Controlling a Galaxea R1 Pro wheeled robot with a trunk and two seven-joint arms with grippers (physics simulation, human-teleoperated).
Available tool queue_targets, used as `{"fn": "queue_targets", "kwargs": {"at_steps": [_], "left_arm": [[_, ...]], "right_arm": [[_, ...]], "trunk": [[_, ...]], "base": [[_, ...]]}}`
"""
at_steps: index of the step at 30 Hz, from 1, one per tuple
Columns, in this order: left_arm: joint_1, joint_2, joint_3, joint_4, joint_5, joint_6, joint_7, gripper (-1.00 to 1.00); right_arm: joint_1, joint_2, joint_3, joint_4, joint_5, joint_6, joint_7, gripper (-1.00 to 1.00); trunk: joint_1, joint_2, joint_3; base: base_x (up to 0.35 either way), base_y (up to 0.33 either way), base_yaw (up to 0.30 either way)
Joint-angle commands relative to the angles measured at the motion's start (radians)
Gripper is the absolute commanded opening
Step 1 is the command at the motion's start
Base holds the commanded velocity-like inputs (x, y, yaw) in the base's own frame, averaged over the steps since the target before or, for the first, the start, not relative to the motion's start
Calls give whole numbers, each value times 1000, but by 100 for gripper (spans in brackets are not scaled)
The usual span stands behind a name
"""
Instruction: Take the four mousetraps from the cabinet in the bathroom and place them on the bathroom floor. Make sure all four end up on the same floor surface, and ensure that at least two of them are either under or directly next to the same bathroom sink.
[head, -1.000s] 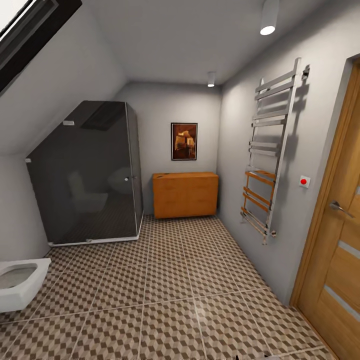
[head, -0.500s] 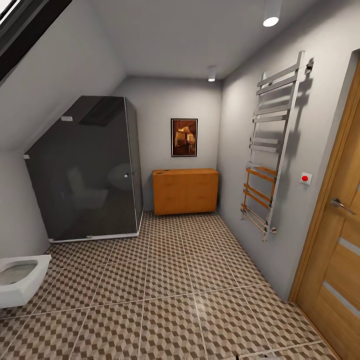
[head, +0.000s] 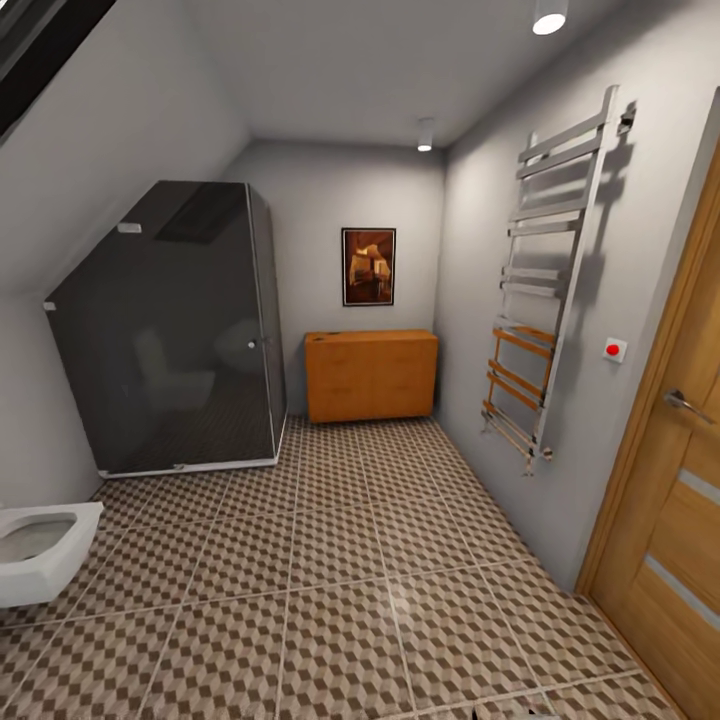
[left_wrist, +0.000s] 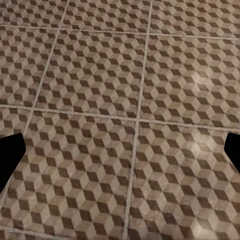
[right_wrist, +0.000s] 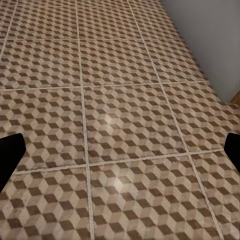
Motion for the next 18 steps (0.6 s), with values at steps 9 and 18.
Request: {"fn": "queue_targets", "kwargs": {"at_steps": [9, 18], "left_arm": [[-1, -1, -9, 3, 5, -5, 3, 100], [-1, -1, -9, 4, 5, -5, 3, 100]], "right_arm": [[-1, -1, -5, 4, 11, -4, -8, 100], [-1, -1, -5, 4, 11, -4, -8, 100]], "trunk": [[0, -1, -15], [0, -1, -30]], "base": [[0, 0, 0], [0, 0, 0]]}}
